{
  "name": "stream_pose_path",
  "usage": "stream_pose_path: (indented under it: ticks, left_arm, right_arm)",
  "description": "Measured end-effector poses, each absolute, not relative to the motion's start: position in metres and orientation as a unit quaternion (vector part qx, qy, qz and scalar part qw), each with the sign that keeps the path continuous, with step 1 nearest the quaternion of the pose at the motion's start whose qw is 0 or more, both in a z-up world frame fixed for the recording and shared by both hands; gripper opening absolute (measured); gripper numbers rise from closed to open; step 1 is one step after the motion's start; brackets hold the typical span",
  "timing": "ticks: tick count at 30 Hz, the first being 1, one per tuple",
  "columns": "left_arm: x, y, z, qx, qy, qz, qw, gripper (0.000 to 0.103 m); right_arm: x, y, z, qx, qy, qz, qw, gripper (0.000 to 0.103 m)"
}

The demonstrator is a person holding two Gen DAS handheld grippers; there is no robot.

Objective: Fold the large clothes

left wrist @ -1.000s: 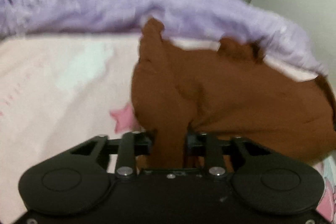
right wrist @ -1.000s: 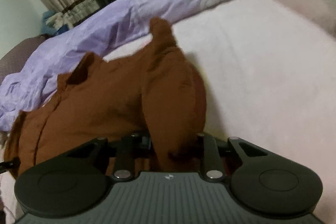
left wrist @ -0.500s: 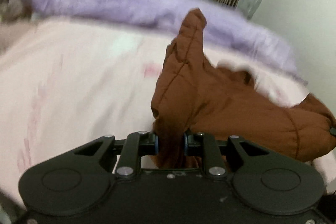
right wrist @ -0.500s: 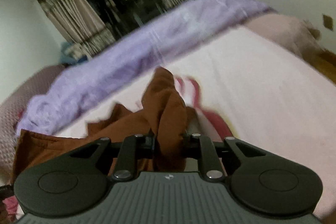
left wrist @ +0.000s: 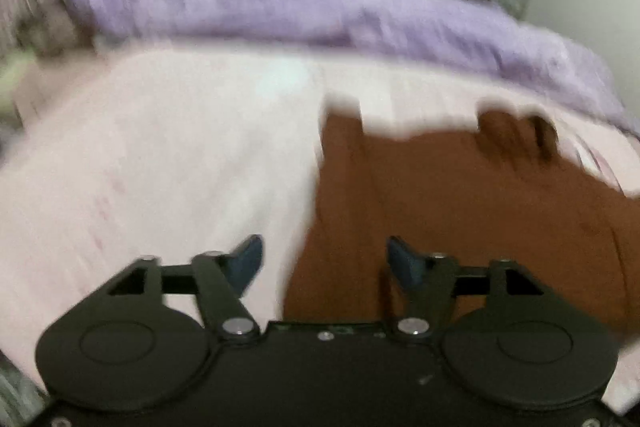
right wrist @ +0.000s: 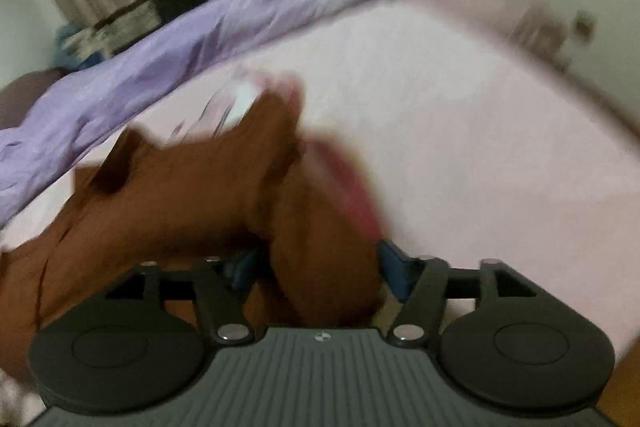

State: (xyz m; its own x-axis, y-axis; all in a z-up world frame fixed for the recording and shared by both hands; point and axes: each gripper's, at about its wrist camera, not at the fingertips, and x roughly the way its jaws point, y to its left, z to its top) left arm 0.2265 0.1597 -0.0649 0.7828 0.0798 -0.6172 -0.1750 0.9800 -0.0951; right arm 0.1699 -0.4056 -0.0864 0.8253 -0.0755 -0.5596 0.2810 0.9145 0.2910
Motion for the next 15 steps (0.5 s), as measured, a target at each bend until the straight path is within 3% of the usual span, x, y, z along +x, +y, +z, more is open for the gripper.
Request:
stream_pose_path:
  ticks: [2, 4, 9, 13, 15]
  left_arm:
    - [0.234, 0.159, -0.052, -0.067, 0.296, 0.051, 0.951, 0.084]
    - [0.253, 0.153, -0.050, -0.061, 0.297, 0.019, 0.953, 0.086]
    - [0.302, 0.140, -0.074, -0.048, 0.332, 0.024, 0.942, 0.085]
    - [0.314, 0.140, -0.078, -0.052, 0.337, 0.021, 0.940, 0.086]
    - [0.320, 0.135, -0.080, -0.041, 0.331, 0.022, 0.942, 0.086]
  right_arm:
    - [0.167, -0.399, -0.072, 0.175, 0.218, -0.124, 0.952, 0.091]
    - [0.182, -0.392, -0.063, 0.162, 0.216, -0.085, 0.959, 0.097]
    - [0.233, -0.373, -0.069, 0.123, 0.219, -0.092, 0.964, 0.097]
    - [0.270, -0.365, -0.077, 0.103, 0.266, -0.064, 0.956, 0.095]
    - [0.278, -0.360, -0.087, 0.087, 0.279, -0.063, 0.954, 0.077]
